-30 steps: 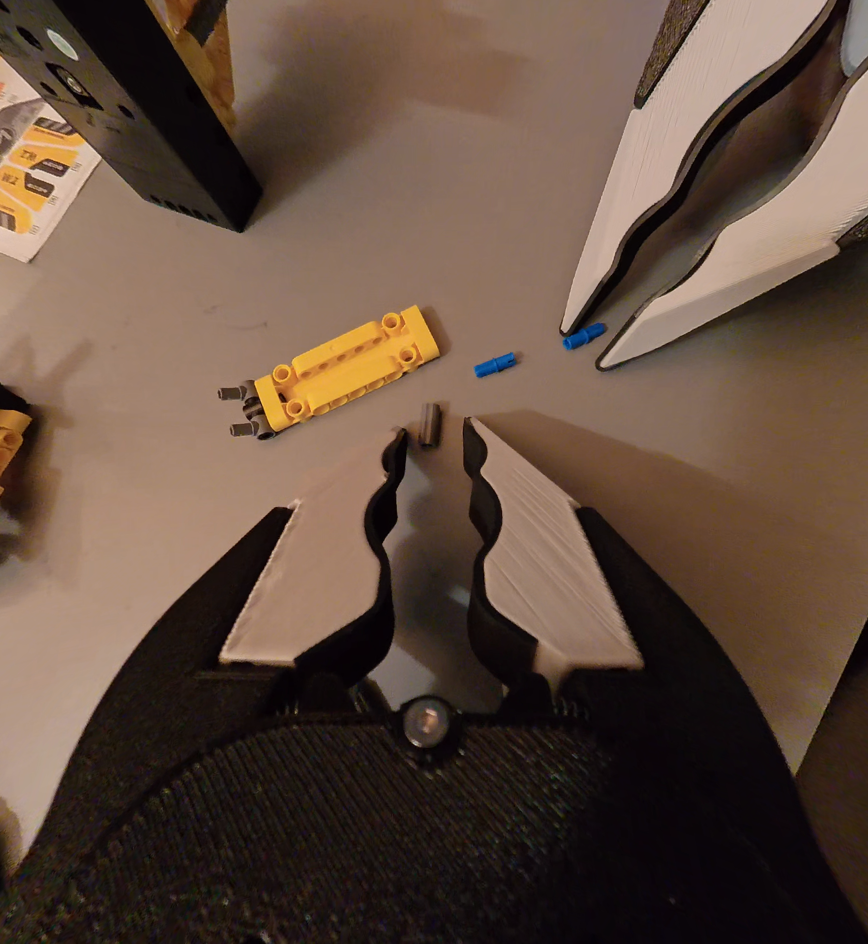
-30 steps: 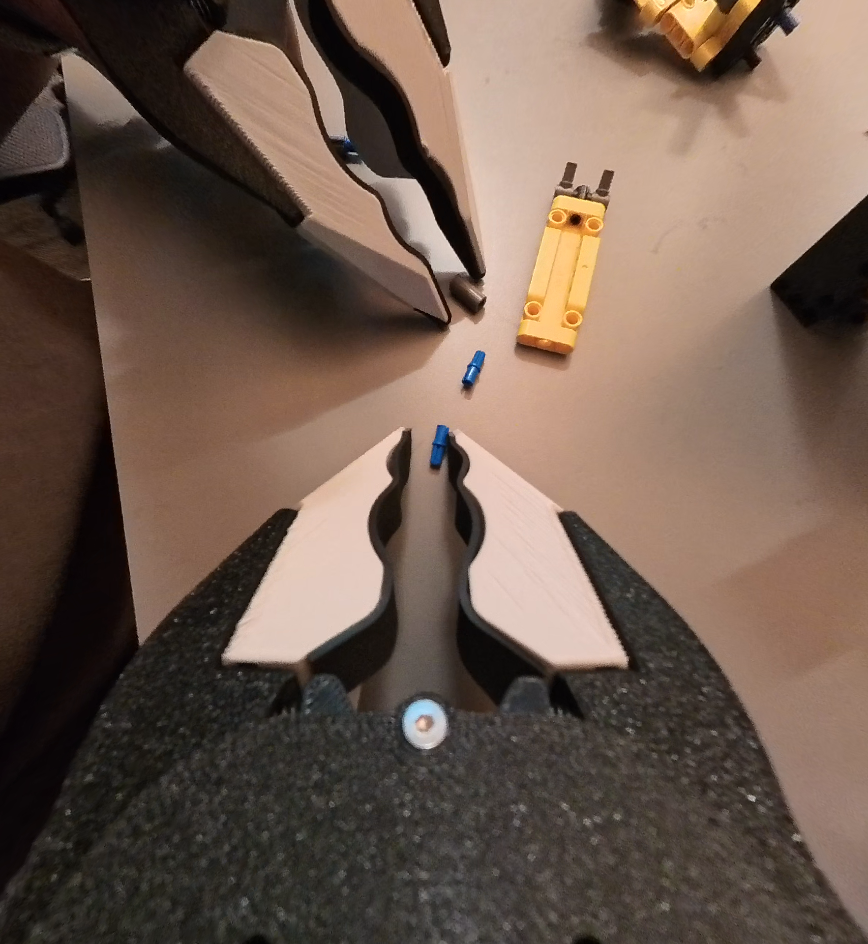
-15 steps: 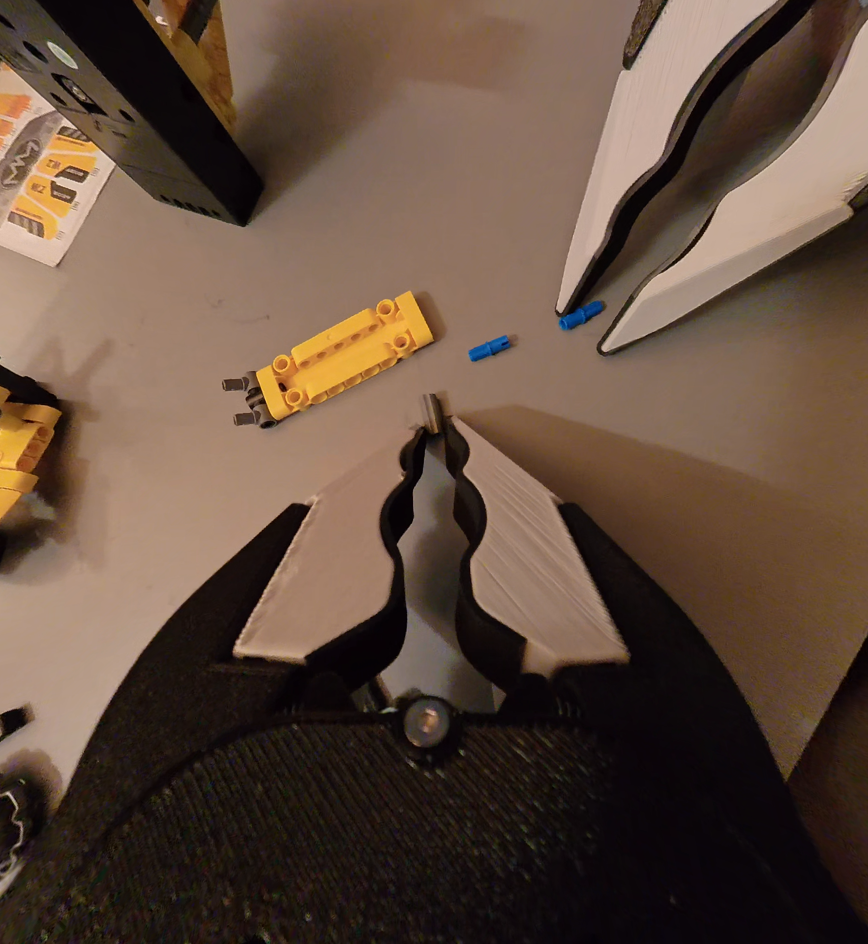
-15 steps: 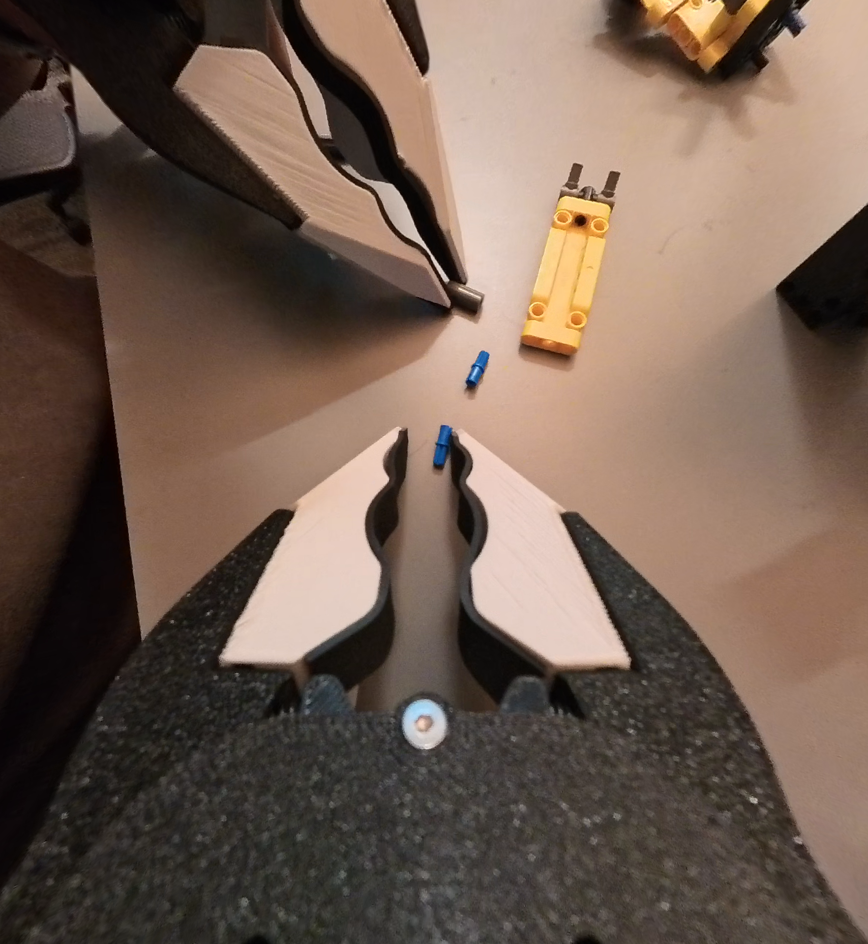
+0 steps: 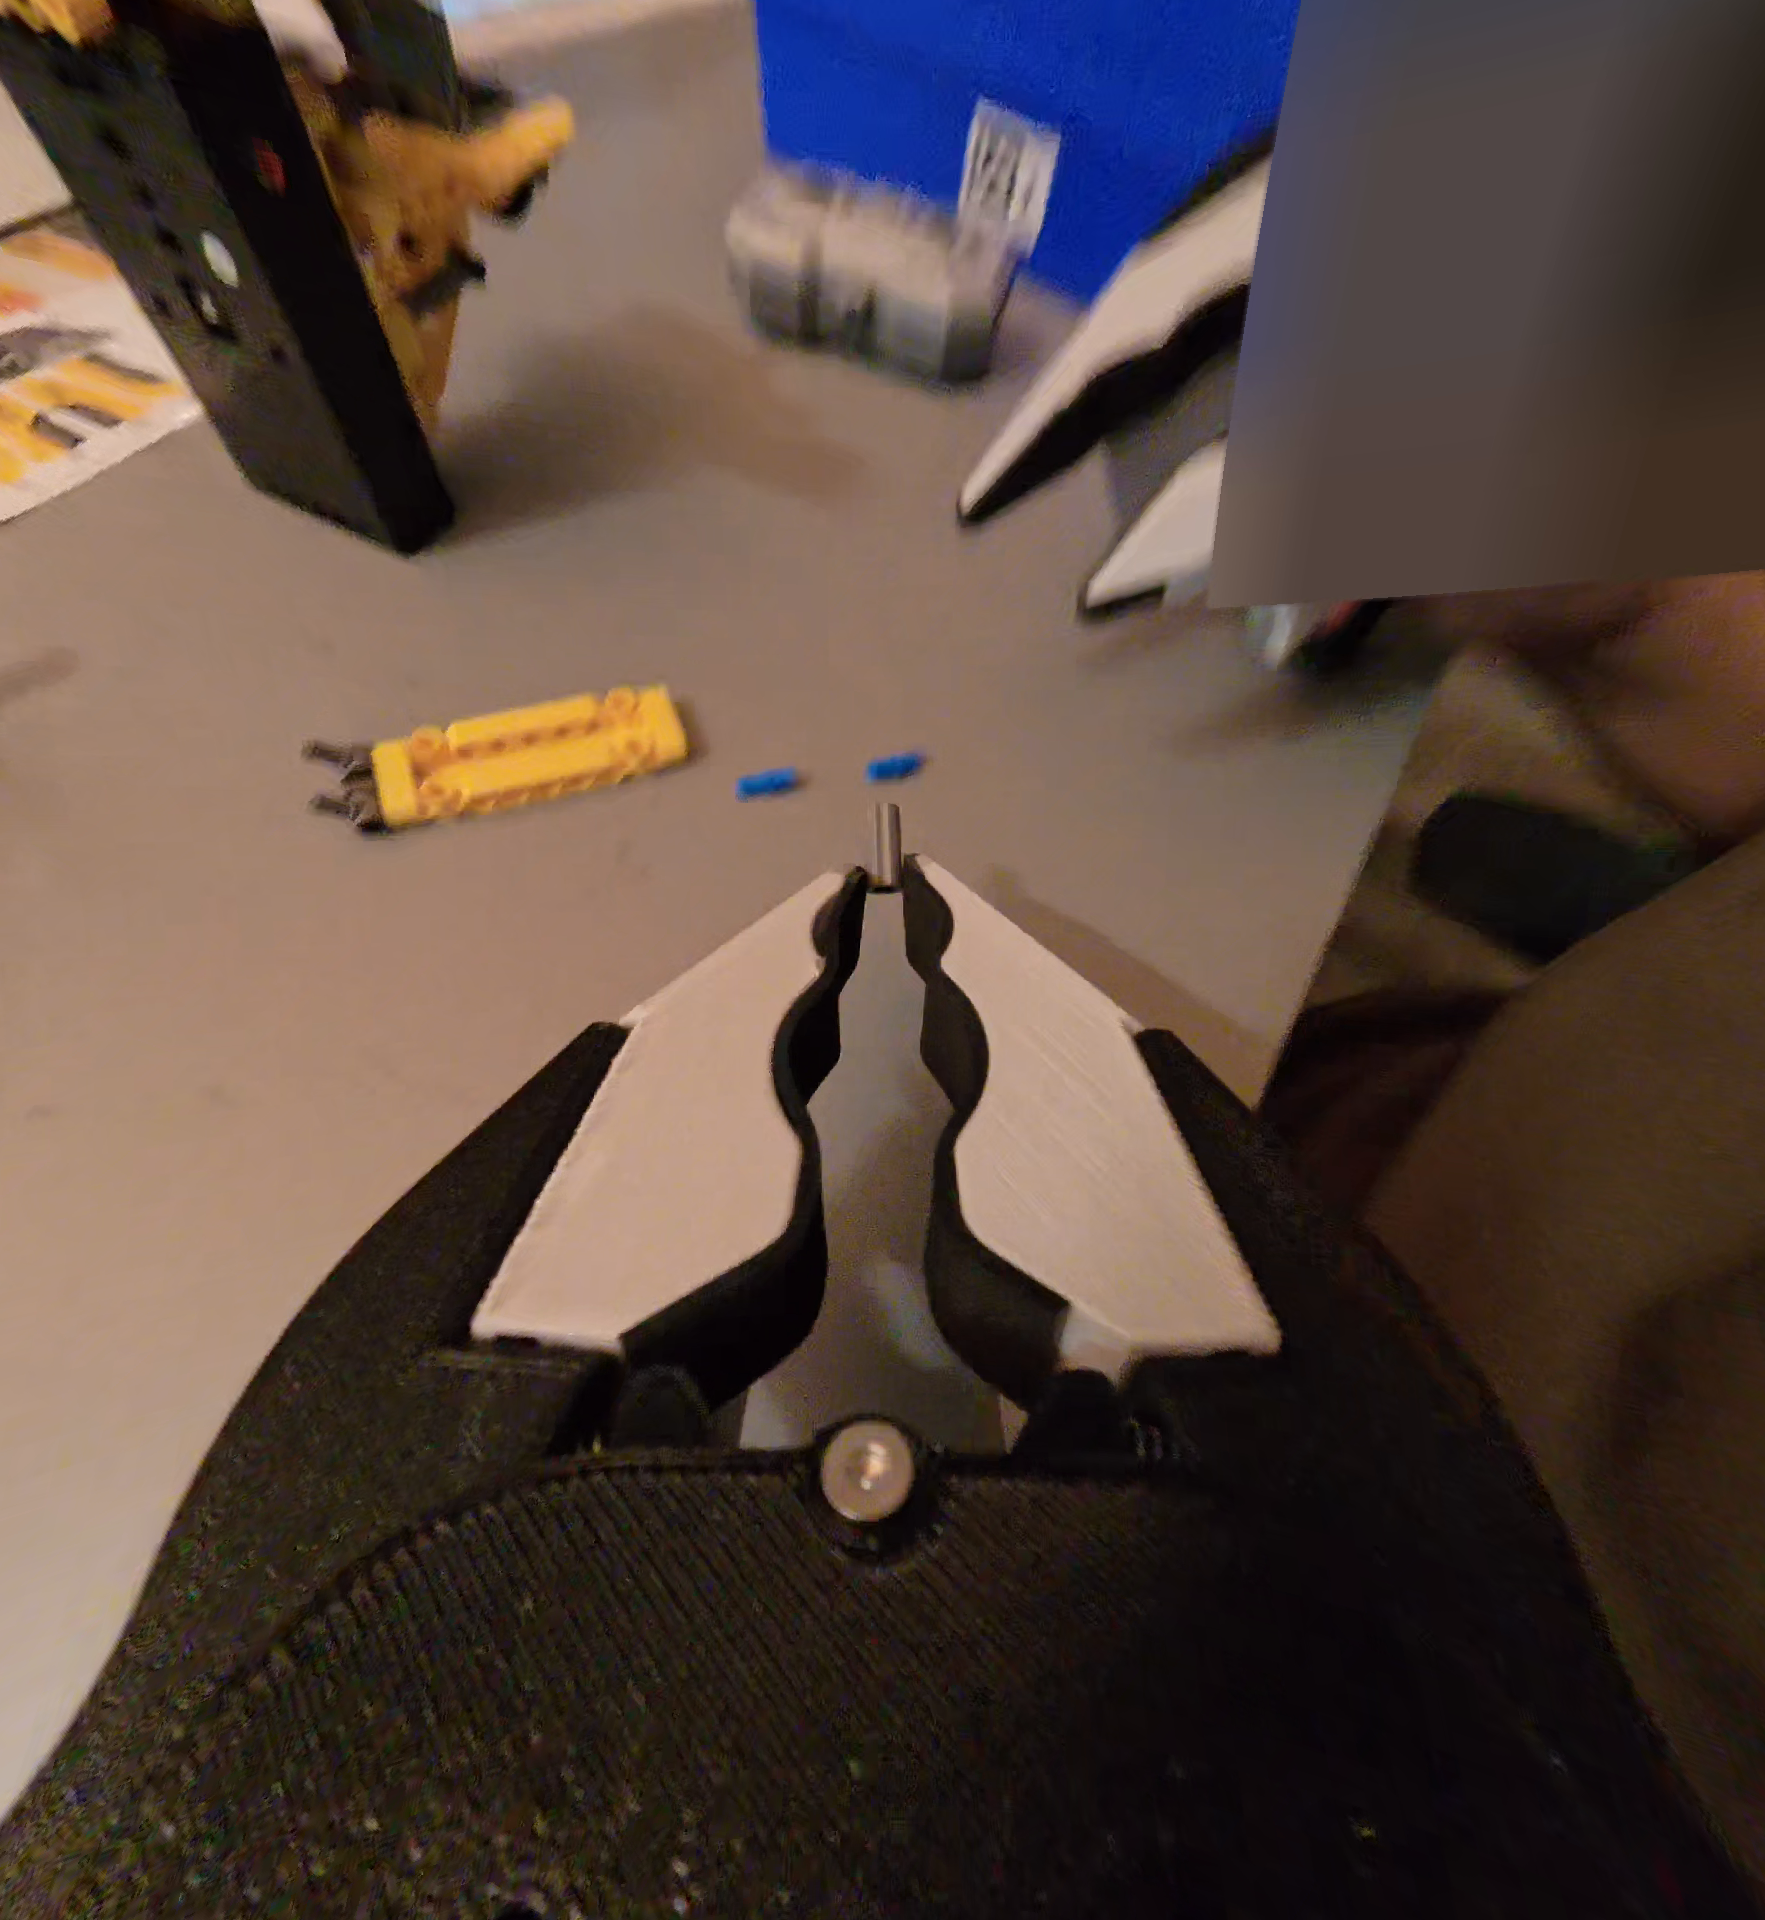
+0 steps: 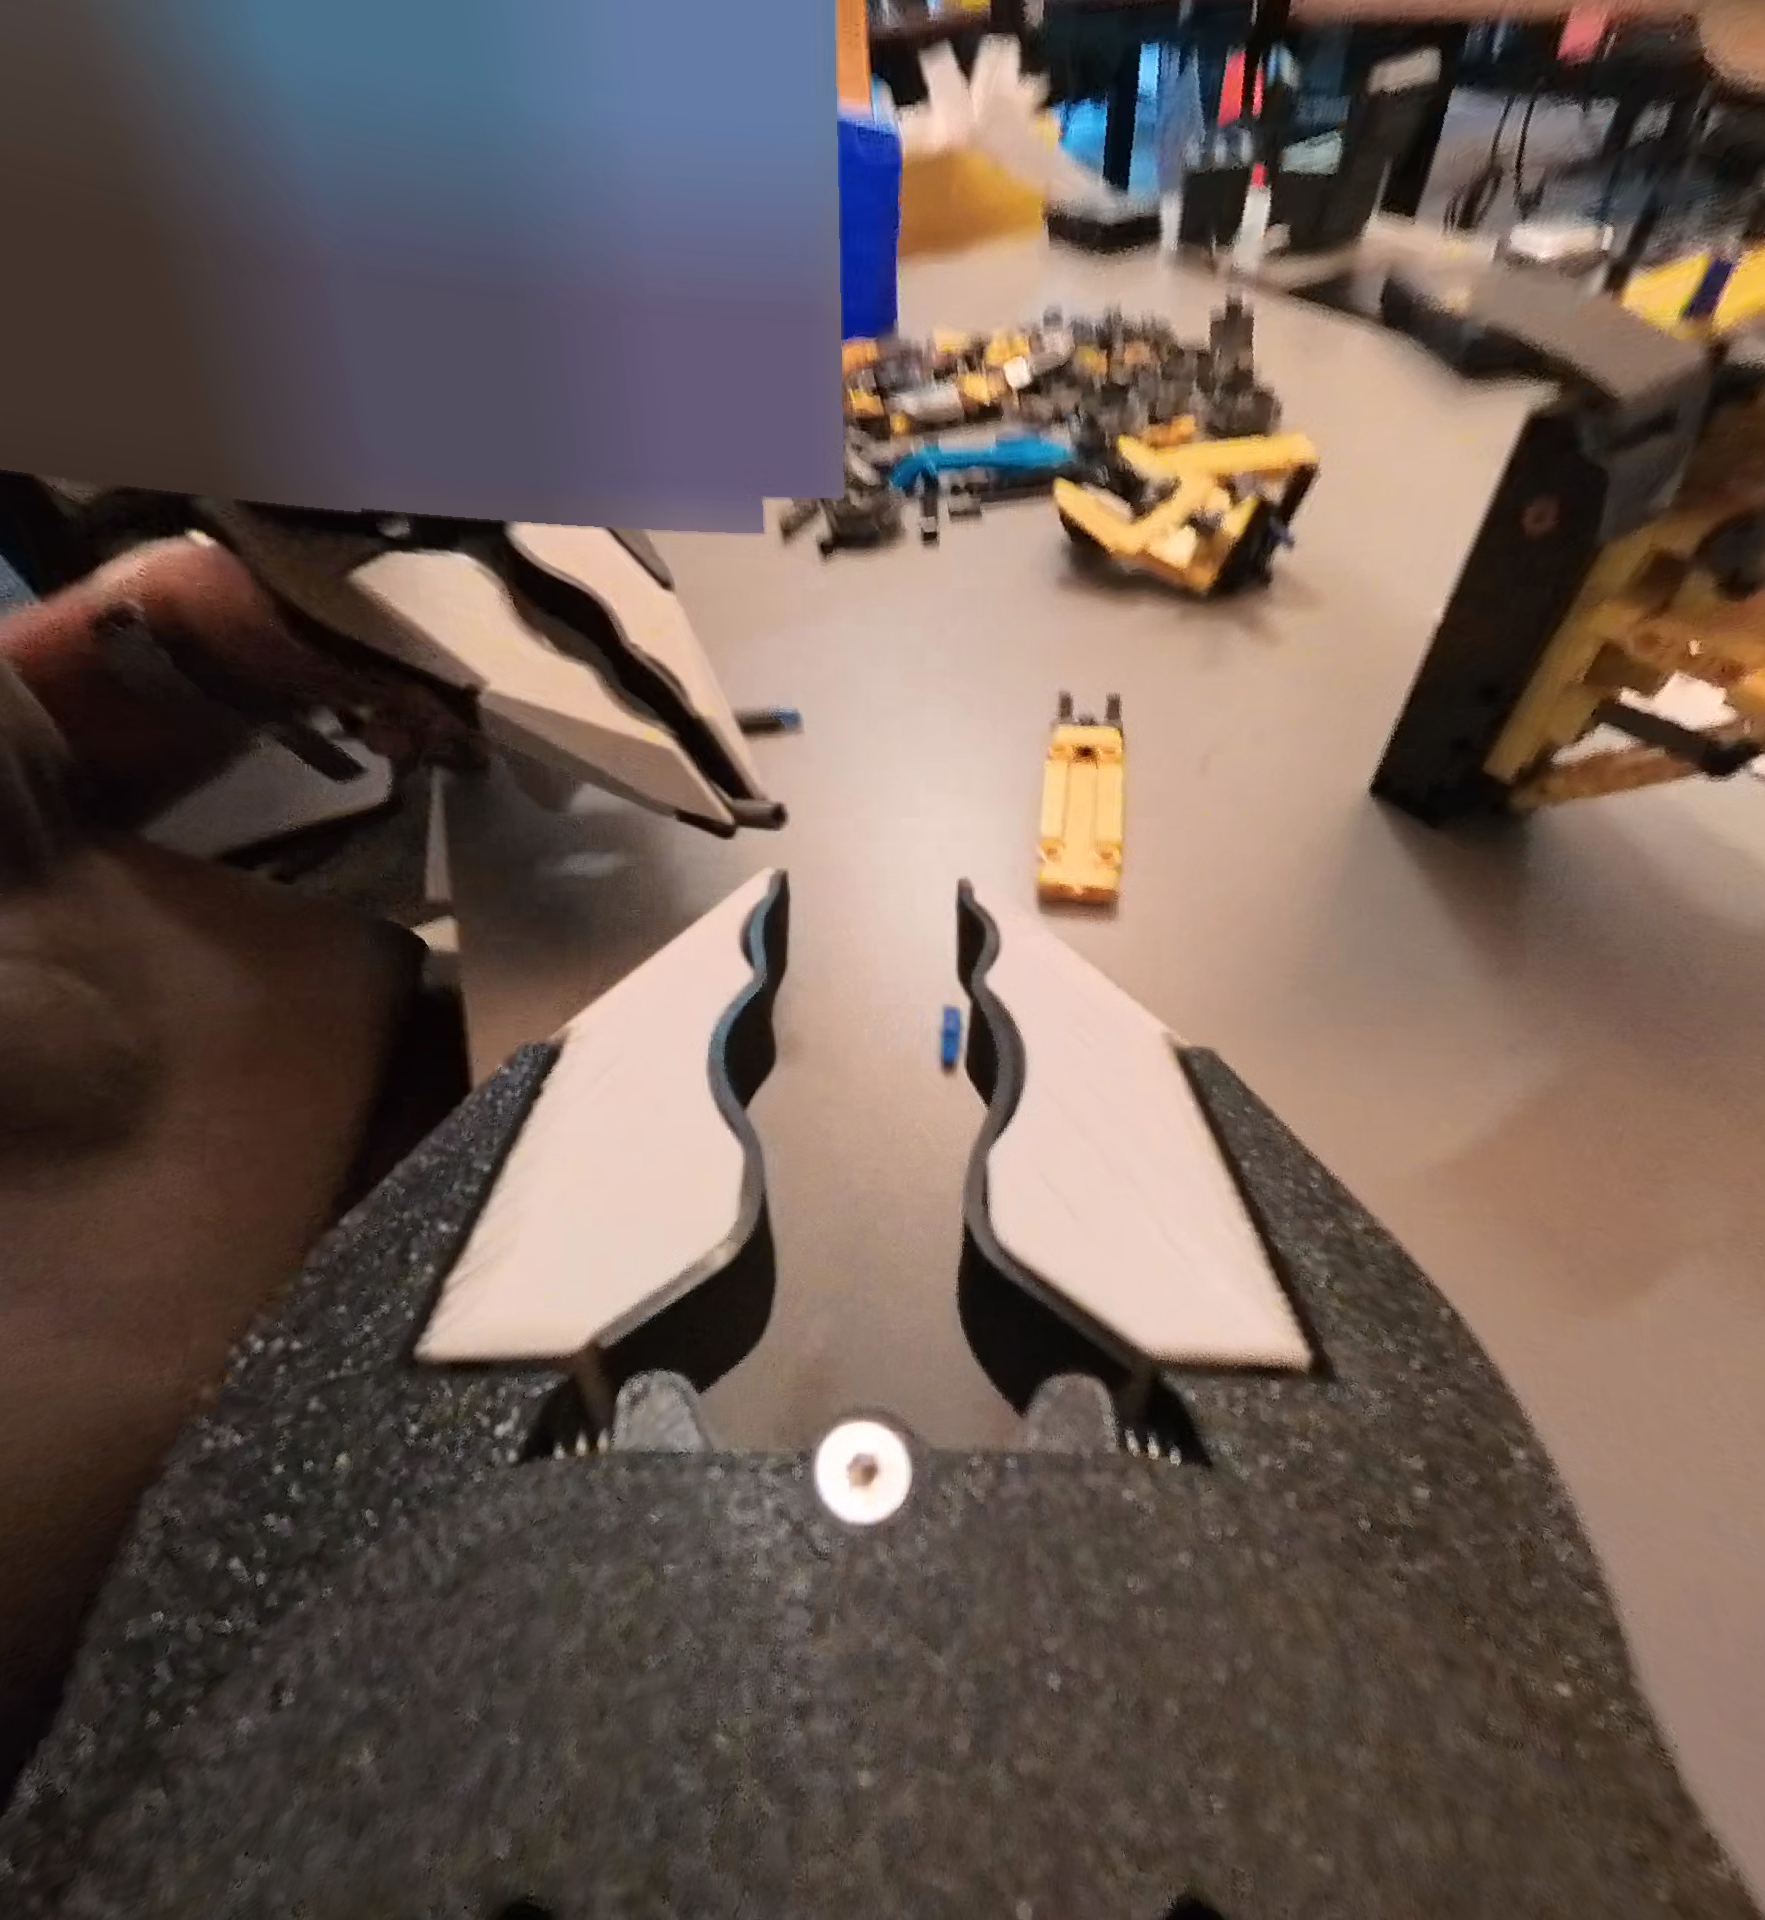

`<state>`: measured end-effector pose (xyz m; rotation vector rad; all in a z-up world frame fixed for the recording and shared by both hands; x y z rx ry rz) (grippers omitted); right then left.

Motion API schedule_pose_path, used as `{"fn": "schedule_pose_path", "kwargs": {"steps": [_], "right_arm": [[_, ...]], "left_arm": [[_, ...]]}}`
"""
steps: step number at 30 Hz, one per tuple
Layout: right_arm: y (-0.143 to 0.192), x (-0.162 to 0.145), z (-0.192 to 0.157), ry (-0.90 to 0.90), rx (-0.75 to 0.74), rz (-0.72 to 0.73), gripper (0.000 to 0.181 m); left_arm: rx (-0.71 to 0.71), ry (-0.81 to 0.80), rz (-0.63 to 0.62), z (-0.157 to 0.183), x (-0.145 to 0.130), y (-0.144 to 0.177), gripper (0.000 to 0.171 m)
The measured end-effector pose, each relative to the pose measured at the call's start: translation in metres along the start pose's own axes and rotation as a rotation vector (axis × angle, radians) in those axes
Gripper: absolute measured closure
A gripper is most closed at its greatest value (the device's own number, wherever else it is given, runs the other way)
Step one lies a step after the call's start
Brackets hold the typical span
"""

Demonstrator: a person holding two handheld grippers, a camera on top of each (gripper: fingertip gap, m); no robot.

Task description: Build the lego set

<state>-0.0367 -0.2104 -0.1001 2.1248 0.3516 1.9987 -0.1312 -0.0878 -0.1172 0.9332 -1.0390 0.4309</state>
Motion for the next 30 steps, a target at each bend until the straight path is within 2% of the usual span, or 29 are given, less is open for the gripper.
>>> {"fn": "schedule_pose_path", "kwargs": {"steps": [2, 4, 6, 9, 12, 14, 19, 24, 30], "right_arm": [[0.002, 0.009, -0.013, -0.017, 0.028, 0.096, 0.147], [0.002, 0.018, -0.025, -0.065, 0.07, 0.199, 0.145], [0.004, 0.024, -0.034, -0.14, 0.138, 0.282, 0.148], [0.005, 0.026, -0.038, -0.243, 0.219, 0.332, 0.154], [0.001, 0.018, -0.033, -0.321, 0.233, 0.228, 0.164], [-0.002, 0.014, -0.03, -0.351, 0.231, 0.166, 0.164], [-0.006, 0.023, -0.029, -0.387, 0.273, 0.21, 0.166], [-0.014, 0.019, -0.018, -0.389, 0.225, 0.196, 0.167], [-0.016, 0.018, -0.018, -0.393, 0.279, 0.182, 0.163]], "left_arm": [[-0.167, 0.099, 0.168, 0.009, 0.018, 0.008, 0.168], [-0.395, 0.172, 0.347, 0.022, 0.035, 0.019, 0.168], [-0.51, 0.213, 0.462, 0.026, 0.042, 0.027, 0.169], [-0.472, 0.225, 0.477, 0.02, 0.038, 0.026, 0.17], [-0.385, 0.158, 0.463, 0.019, 0.034, 0.025, 0.17], [-0.263, 0.049, 0.452, 0.017, 0.034, 0.025, 0.17], [0.075, -0.358, 0.316, 0.016, 0.029, 0.017, 0.167], [0.055, -0.438, 0.257, 0.019, 0.026, 0.005, 0.167], [0.034, -0.471, 0.24, 0.02, 0.027, 0.0, 0.167]]}}
Point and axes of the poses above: each gripper's, where its closed fingertips meet, y back along the fingers, x out of its top, z = x × y across the jaws, the point moved 6 cm from there along y, back along the fingers, and after that the axes turned 7 degrees about -x, right-handed, at the moved point
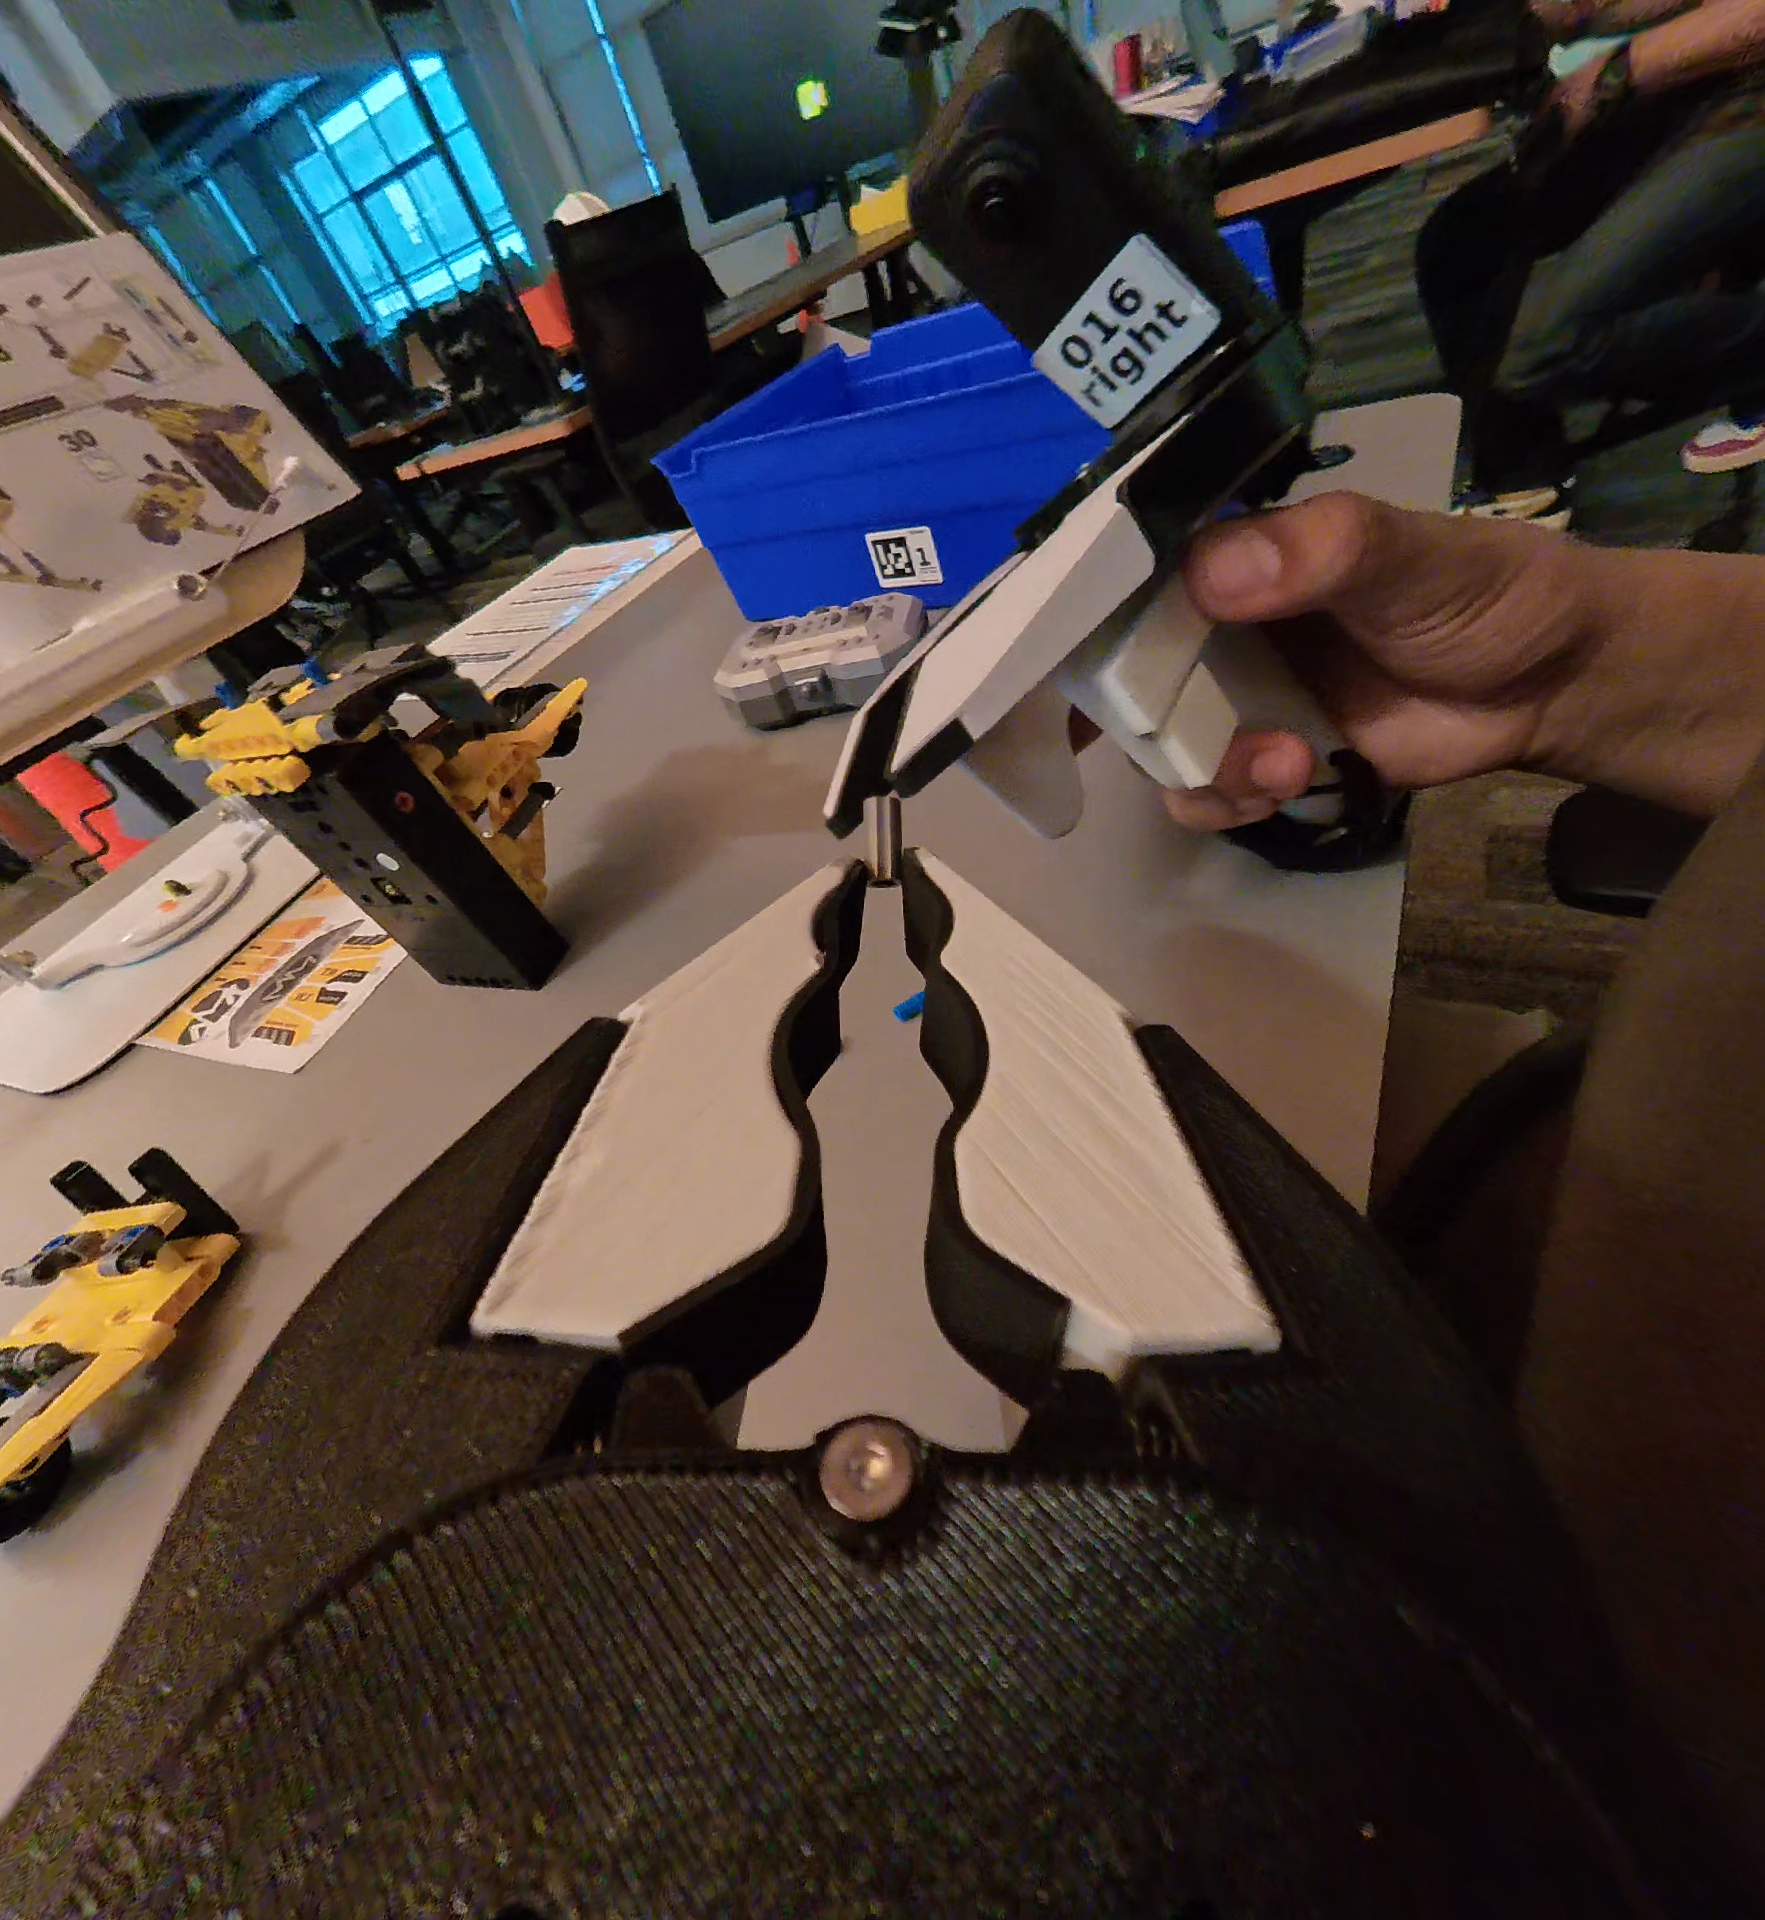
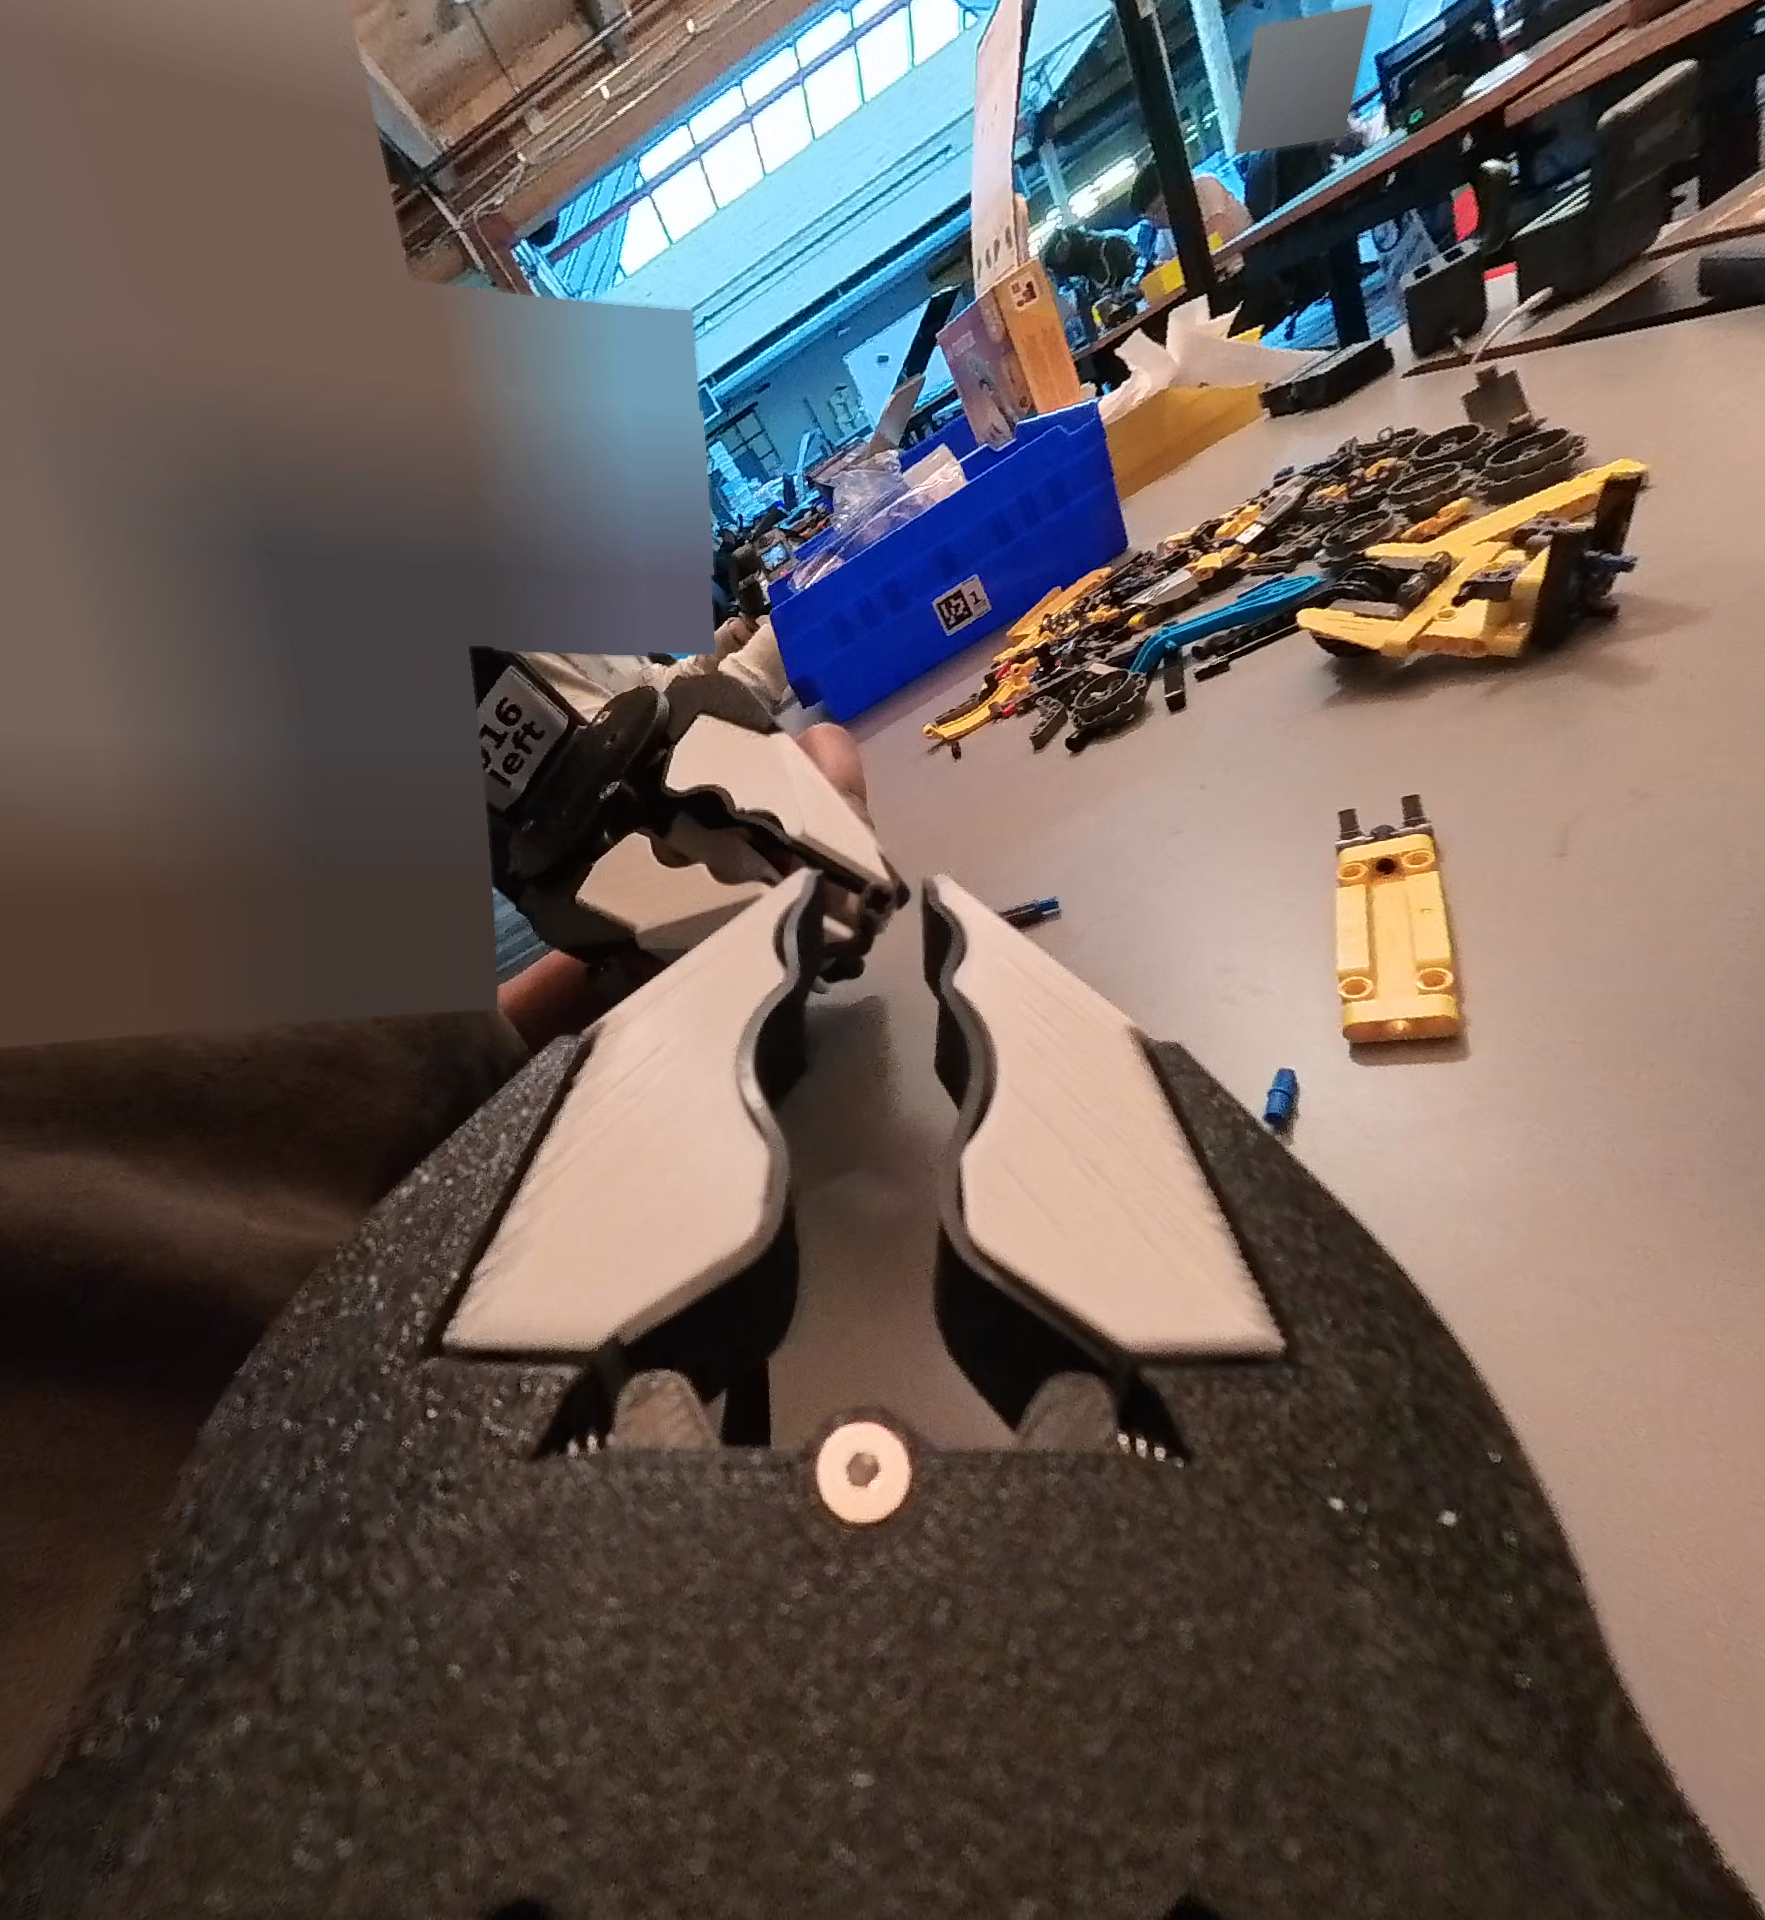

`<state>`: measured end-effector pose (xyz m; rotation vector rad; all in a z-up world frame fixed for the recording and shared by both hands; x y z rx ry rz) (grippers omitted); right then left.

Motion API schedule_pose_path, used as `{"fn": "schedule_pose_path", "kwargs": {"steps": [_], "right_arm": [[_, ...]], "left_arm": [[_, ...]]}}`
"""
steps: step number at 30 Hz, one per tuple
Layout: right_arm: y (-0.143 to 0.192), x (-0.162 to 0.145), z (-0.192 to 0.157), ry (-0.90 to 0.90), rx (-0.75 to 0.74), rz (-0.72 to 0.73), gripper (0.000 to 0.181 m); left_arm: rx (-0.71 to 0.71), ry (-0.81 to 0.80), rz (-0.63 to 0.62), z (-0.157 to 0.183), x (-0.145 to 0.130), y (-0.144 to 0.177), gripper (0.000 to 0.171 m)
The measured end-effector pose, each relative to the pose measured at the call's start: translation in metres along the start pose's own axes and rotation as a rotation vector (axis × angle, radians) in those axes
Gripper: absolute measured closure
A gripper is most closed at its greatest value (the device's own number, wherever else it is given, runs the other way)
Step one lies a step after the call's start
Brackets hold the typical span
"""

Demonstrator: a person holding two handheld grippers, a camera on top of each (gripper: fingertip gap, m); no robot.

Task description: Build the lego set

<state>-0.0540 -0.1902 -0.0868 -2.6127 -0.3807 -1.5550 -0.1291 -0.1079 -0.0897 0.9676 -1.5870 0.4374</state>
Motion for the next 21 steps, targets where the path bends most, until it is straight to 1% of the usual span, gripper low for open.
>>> {"fn": "schedule_pose_path", "kwargs": {"steps": [2, 3, 4, 6, 7, 8, 9, 10, 12, 13, 14, 15, 16, 17, 18, 19, 21], "right_arm": [[-0.001, -0.001, 0.0, 0.004, 0.007, -0.011, 0.164], [-0.001, -0.001, 0.0, 0.009, 0.01, -0.013, 0.172], [-0.001, -0.001, 0.0, 0.013, 0.013, -0.011, 0.174], [0.0, 0.0, 0.0, 0.024, 0.009, -0.01, 0.174], [0.001, 0.001, 0.0, 0.034, 0.0, 0.001, 0.175], [0.003, 0.003, 0.0, 0.046, -0.009, 0.019, 0.175], [0.005, 0.005, 0.0, 0.06, -0.01, 0.044, 0.175], [0.008, 0.007, -0.001, 0.076, -0.004, 0.075, 0.175], [0.014, 0.01, -0.005, 0.113, 0.022, 0.122, 0.175], [0.016, 0.011, -0.007, 0.134, 0.038, 0.134, 0.175], [0.018, 0.011, -0.009, 0.162, 0.044, 0.141, 0.175], [0.021, 0.011, -0.011, 0.195, 0.045, 0.147, 0.175], [0.023, 0.011, -0.014, 0.232, 0.045, 0.15, 0.175], [0.024, 0.011, -0.016, 0.27, 0.043, 0.15, 0.175], [0.025, 0.01, -0.017, 0.305, 0.036, 0.145, 0.175], [0.025, 0.01, -0.018, 0.332, 0.026, 0.134, 0.175], [0.023, 0.007, -0.018, 0.363, 0.019, 0.1, 0.174]], "left_arm": [[0.0, -0.005, 0.007, 0.001, 0.002, -0.001, 0.167], [0.001, -0.001, 0.001, 0.0, 0.003, -0.001, 0.167], [0.001, -0.001, -0.006, 0.0, 0.003, -0.001, 0.167], [0.024, -0.003, -0.003, -0.001, 0.005, -0.001, 0.166], [0.049, 0.008, 0.012, -0.002, 0.006, -0.001, 0.16], [0.062, 0.04, 0.037, -0.004, 0.008, 0.0, 0.147], [0.053, 0.108, 0.075, -0.005, 0.011, 0.001, 0.137], [0.024, 0.213, 0.126, -0.007, 0.014, 0.002, 0.13], [-0.127, 0.525, 0.266, -0.007, 0.023, 0.003, 0.123], [-0.228, 0.705, 0.342, -0.007, 0.026, 0.003, 0.123], [-0.322, 0.88, 0.392, -0.008, 0.027, 0.001, 0.123], [-0.396, 1.041, 0.395, -0.01, 0.022, -0.002, 0.126], [-0.444, 1.175, 0.358, -0.01, 0.014, -0.007, 0.129], [-0.476, 1.265, 0.31, -0.008, 0.005, -0.012, 0.13], [-0.506, 1.318, 0.287, -0.006, -0.001, -0.015, 0.131], [-0.545, 1.352, 0.292, -0.003, -0.003, -0.016, 0.134], [-0.671, 1.425, 0.348, 0.003, 0.001, -0.015, 0.14]]}}
Point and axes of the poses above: each gripper's, where its closed fingertips meet, y back along the fingers, x out of its top, z = x × y across the jaws, the point moved 6 cm from there along y, back along the fingers, and after that the axes turned 7 degrees about -x, right-handed, at the moved point
